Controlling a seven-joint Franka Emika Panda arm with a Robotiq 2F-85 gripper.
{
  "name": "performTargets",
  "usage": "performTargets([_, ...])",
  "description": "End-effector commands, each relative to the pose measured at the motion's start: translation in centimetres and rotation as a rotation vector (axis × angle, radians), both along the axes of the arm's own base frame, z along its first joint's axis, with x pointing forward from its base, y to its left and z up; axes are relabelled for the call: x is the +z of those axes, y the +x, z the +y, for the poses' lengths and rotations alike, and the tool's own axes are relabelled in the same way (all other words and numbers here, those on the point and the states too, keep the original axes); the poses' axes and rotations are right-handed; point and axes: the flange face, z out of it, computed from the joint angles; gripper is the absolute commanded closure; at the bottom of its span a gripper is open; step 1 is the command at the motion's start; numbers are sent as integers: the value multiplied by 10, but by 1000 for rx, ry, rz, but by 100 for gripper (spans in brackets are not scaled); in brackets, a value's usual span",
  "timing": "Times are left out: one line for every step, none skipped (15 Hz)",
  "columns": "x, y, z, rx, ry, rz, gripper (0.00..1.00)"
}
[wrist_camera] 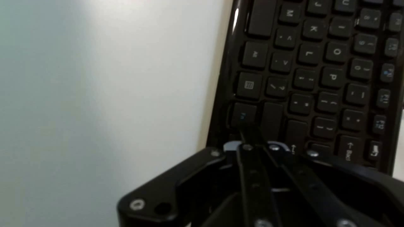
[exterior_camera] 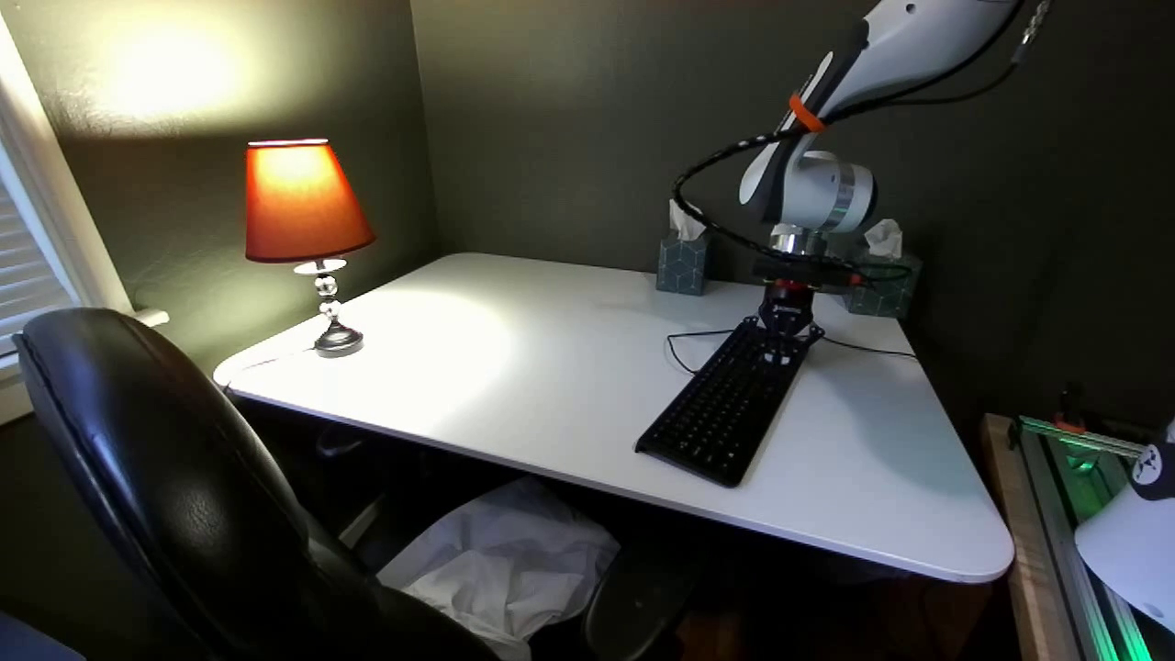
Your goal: Press a key on the keyboard.
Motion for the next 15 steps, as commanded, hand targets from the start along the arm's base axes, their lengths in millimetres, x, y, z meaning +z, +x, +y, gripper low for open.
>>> performTargets([-9,5,-3,-8,6,-8,100])
performTargets([-10,5,-3,-8,6,-8,100])
performTargets([-10,5,-3,-8,6,-8,100])
performTargets([-10,5,-3,-7,6,-8,100])
performTargets([-10,5,-3,-7,6,-8,100])
performTargets([-9,5,-3,-6,6,-9,100])
performTargets([-9,5,-3,-6,6,-10,100])
performTargets([-9,5,-3,-5,6,-11,100])
performTargets([-8,5,-3,-4,6,-11,100])
performTargets([-8,5,-3,-4,5,-12,100])
performTargets([-7,5,-3,-3,5,-13,100])
performTargets([-6,4,-3,-3,6,-14,100])
performTargets([-6,4,-3,-2,6,-14,100])
performTargets([-5,4,-3,-1,6,-15,100])
performTargets([-5,4,-3,-2,7,-14,100])
